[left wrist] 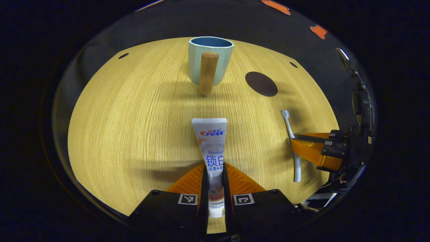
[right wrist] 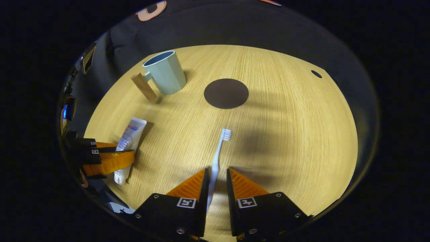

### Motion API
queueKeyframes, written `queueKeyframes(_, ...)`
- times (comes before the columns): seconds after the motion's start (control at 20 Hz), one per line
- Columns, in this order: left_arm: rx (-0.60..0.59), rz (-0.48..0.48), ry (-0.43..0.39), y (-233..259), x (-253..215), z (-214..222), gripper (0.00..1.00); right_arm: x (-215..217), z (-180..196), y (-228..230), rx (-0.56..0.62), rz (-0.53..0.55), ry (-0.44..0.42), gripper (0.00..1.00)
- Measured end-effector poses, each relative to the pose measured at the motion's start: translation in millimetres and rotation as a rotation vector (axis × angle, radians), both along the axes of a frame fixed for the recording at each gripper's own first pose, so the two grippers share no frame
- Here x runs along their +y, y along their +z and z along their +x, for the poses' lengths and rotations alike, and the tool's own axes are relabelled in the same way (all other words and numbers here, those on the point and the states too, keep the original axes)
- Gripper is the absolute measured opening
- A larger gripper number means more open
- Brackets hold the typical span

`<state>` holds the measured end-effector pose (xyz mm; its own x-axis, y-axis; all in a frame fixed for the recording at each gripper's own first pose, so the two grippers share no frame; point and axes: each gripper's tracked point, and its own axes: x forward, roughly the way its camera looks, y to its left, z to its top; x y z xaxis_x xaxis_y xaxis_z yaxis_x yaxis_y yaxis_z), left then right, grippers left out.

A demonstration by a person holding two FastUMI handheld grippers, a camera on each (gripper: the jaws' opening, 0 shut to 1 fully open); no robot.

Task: Put the toothbrush and toothpaste on the desktop into the cup, then pick up the cup and place it on the coaster on the desktop.

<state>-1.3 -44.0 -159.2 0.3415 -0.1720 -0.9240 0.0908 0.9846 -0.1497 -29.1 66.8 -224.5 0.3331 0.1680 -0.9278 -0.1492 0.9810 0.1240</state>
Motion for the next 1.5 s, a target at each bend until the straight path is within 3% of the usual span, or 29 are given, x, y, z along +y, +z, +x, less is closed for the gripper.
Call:
queueKeyframes(0.05, -0.008, 0.001, 0.002, 1.3, 0.3, 2.0, 0.25, -1.0, -0.7, 1.5, 0.002, -0.018, 0.019, 0.20)
queueKeyframes(0.15, -0.018, -0.001, 0.001, 3.4, 0.9, 3.9, 0.25, -1.3, 0.1, 2.6, 0.000, -0.040, 0.046, 0.16)
queueKeyframes(0.45, -0.069, -0.032, -0.004, 20.4, 4.0, 8.2, 0.25, -1.5, 4.5, 2.2, -0.007, 0.020, -0.010, 0.06)
queueKeyframes(0.75, -0.190, -0.006, -0.005, 48.1, 14.2, 27.0, 0.24, 3.1, 11.6, 29.5, -0.085, 0.138, -0.035, 0.05)
queueKeyframes(1.2, -0.500, 0.050, 0.029, 85.9, 24.6, 81.6, 0.25, -9.8, 21.3, 72.0, -0.224, 0.219, -0.059, 0.05)
queueKeyframes(1.5, -0.689, 0.021, 0.048, 96.1, 18.8, 122.8, 0.24, -12.2, 33.2, 98.1, -0.345, 0.280, -0.036, 0.05)
